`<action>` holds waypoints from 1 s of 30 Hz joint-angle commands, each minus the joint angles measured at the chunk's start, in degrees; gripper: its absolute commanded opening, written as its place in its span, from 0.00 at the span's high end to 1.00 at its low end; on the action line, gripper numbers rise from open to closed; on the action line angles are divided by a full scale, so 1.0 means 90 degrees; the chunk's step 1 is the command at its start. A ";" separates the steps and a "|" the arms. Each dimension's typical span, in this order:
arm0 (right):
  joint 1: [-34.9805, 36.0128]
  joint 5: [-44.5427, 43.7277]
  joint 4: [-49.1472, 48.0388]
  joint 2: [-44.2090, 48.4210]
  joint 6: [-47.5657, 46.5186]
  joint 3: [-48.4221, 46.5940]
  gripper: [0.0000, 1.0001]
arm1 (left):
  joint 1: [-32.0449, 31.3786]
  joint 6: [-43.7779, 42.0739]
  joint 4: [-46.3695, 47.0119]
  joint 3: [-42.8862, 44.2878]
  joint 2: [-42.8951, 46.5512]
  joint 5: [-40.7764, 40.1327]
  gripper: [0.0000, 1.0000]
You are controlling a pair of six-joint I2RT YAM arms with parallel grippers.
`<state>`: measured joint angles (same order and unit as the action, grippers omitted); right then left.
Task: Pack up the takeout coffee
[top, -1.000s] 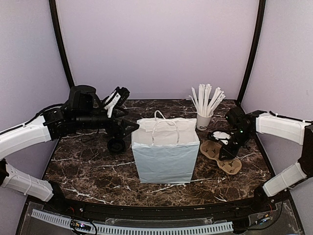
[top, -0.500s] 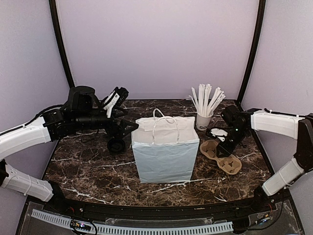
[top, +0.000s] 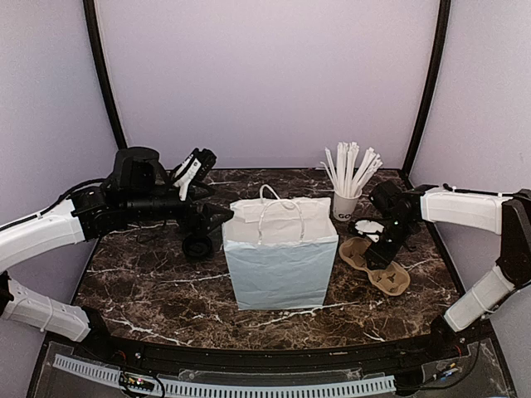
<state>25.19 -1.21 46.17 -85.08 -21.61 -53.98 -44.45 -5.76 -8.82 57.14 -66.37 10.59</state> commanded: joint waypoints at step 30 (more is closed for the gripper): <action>-0.0064 0.0395 0.0915 0.1308 -0.0894 -0.0651 0.71 | 0.0041 -0.0112 -0.0077 0.0133 0.0110 0.0003 0.12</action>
<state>25.08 -1.41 51.40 -79.72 -24.93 -55.07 -44.45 -5.80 -8.64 56.95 -66.17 10.24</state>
